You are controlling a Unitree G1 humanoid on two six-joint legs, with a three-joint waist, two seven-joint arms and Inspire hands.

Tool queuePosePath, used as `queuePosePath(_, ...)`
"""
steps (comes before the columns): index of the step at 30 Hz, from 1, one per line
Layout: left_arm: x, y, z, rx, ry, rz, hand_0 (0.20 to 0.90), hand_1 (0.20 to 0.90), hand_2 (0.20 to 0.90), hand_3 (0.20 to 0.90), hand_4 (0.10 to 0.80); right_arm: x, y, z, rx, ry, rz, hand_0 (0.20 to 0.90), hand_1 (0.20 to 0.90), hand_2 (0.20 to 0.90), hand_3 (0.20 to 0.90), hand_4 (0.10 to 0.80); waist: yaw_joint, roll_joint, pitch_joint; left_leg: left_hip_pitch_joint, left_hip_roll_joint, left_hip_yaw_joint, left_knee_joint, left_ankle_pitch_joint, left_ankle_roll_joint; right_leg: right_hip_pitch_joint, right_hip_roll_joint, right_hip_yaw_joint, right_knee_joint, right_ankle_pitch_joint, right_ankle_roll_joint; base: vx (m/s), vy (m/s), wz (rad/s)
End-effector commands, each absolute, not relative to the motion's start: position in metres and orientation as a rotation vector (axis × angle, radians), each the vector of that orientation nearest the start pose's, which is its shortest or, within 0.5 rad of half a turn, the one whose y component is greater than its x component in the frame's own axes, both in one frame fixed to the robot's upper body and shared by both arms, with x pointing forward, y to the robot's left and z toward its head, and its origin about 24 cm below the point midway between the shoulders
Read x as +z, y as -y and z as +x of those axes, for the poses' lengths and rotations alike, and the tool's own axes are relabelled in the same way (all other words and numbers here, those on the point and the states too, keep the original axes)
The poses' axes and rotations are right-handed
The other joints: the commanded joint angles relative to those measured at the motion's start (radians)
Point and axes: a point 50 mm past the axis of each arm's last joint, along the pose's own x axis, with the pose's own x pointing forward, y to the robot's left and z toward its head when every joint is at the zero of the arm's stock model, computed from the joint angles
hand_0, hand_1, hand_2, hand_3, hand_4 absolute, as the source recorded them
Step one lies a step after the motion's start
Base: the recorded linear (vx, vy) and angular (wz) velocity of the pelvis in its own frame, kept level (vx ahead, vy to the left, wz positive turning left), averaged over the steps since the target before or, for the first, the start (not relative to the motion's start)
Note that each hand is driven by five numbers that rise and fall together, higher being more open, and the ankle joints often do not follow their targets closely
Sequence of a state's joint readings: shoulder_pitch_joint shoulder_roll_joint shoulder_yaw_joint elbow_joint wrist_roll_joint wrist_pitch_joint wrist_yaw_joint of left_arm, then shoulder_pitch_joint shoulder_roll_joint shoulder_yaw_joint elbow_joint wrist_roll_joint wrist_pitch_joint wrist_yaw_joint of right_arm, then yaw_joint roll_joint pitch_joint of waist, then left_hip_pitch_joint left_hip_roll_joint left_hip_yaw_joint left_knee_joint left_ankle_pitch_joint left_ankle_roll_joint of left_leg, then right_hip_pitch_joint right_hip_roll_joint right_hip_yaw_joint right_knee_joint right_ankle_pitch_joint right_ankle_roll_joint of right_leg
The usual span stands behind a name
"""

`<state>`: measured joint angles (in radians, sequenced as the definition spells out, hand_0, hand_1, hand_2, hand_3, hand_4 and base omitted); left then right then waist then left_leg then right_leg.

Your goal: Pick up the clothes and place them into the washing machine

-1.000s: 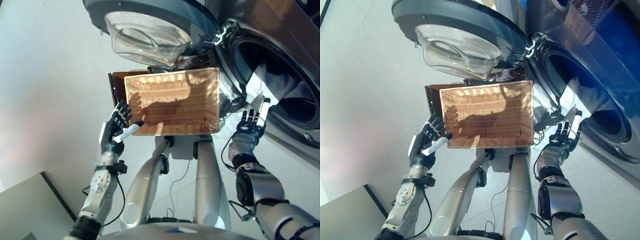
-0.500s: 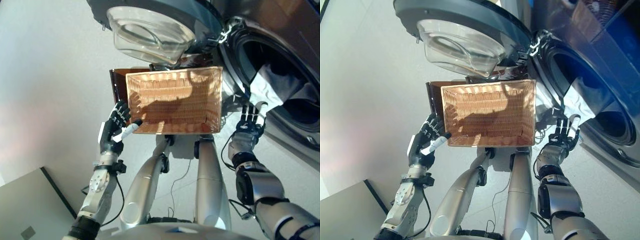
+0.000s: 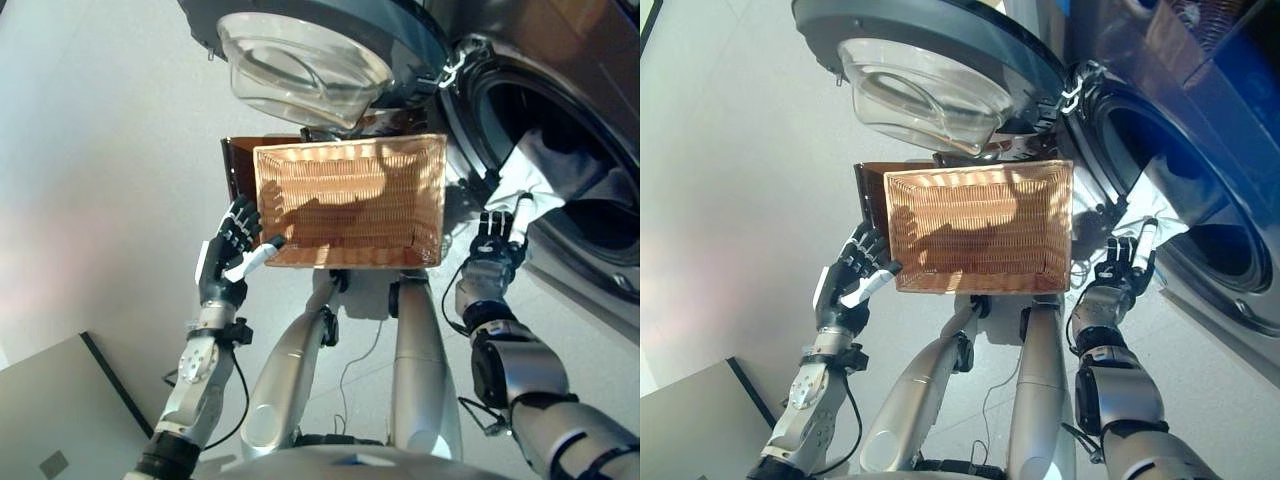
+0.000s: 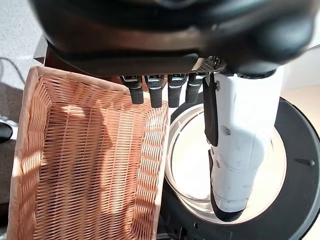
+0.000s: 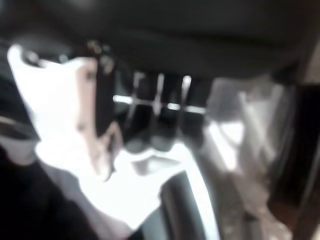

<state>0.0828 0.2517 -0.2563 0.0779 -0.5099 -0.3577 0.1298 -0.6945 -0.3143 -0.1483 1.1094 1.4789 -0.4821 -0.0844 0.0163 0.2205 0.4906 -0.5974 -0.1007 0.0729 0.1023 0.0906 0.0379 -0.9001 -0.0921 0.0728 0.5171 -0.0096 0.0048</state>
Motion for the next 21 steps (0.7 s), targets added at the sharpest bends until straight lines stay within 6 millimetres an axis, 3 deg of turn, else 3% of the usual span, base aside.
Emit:
queuePosePath(1,0.052,-0.182,0.221,0.038,0.246,-0.26,0.9,0.9,0.9,0.9,0.8,0.059,0.296,0.331,-0.735,0.312,1.026,0.2,0.2,0.2,0.2,0.3,0.014,0.018,-0.068,-0.035,-0.016,-0.013,-0.032,-0.023,-0.011,-0.006,0.037,-0.055,-0.049,-0.008,-0.011,0.0,0.0,0.0)
queuePosePath(13,0.04,-0.189,0.214,0.075,0.192,-0.238,0.9,0.9,0.9,0.9,0.8,0.115,0.341,0.325,-0.829,0.521,0.905,0.2,0.2,0.2,0.2,0.3,0.021,-0.003,-0.12,0.034,0.0,-0.042,-0.089,-0.015,-0.022,0.05,0.042,-0.076,-0.083,-0.022,-0.006,0.023,-0.023,0.03)
queuePosePath(17,0.04,-0.188,0.214,0.062,0.195,-0.227,0.9,0.9,0.9,0.9,0.8,0.15,0.365,0.323,-0.899,0.599,0.854,0.2,0.2,0.2,0.2,0.3,0.029,-0.003,-0.128,0.062,0.005,-0.053,-0.124,-0.004,-0.027,0.065,0.043,-0.086,-0.089,-0.03,-0.004,0.014,-0.037,0.08)
queuePosePath(19,0.041,-0.188,0.213,0.058,0.198,-0.225,0.9,0.9,0.9,0.9,0.8,0.158,0.369,0.322,-0.919,0.613,0.844,0.2,0.2,0.2,0.2,0.3,0.032,-0.003,-0.13,0.063,0.009,-0.054,-0.13,0.002,-0.028,0.062,0.044,-0.087,-0.089,-0.025,-0.005,-0.011,-0.036,0.05)
queuePosePath(21,0.041,-0.189,0.213,0.054,0.195,-0.208,0.9,0.9,0.9,0.9,0.8,0.182,0.382,0.322,-0.963,0.61,0.758,0.2,0.2,0.2,0.2,0.3,0.042,-0.003,-0.135,0.078,0.013,-0.059,-0.145,0.006,-0.032,0.066,0.043,-0.094,-0.086,-0.032,-0.005,0.009,-0.048,0.06)
